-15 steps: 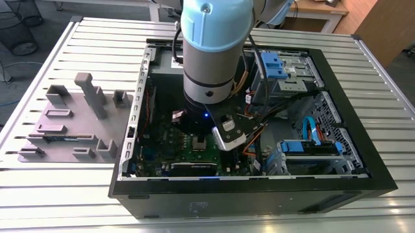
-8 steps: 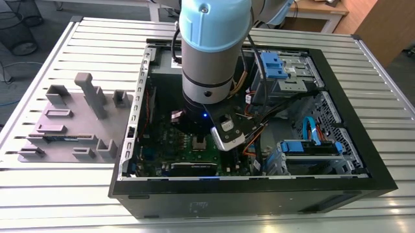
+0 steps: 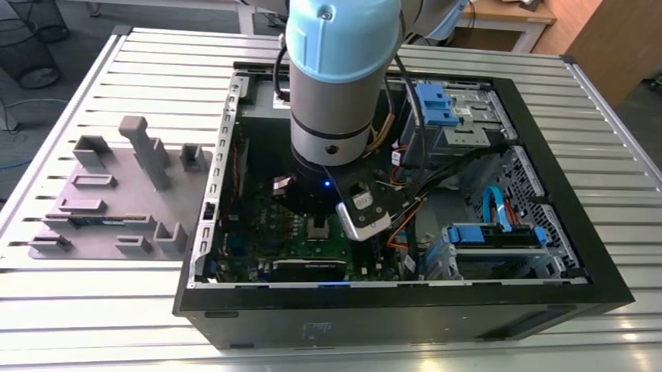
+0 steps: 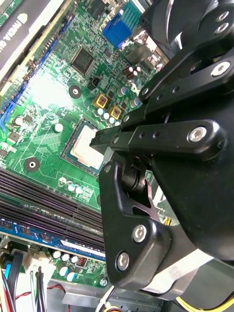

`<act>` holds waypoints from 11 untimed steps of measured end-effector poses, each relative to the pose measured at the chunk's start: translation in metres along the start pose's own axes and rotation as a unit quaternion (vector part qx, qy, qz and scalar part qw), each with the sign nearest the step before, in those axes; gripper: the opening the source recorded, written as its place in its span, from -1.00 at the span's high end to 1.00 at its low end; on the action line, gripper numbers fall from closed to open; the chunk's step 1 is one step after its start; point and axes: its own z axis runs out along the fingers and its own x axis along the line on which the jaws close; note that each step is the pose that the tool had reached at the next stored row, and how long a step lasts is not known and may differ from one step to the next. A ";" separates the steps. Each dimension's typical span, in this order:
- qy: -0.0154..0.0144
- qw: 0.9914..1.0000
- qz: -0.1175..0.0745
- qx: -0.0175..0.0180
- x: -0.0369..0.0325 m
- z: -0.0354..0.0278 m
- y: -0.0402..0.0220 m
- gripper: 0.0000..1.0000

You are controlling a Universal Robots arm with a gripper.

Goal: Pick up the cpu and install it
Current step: 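Place the cpu into insertion slot, then close the cpu cover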

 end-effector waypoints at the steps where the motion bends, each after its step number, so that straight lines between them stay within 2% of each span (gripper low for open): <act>1: 0.000 1.000 0.000 0.000 0.0000 -0.0001 0.0000 0.79; 11: 0.000 1.000 0.000 0.000 0.0000 -0.0046 0.0002 0.79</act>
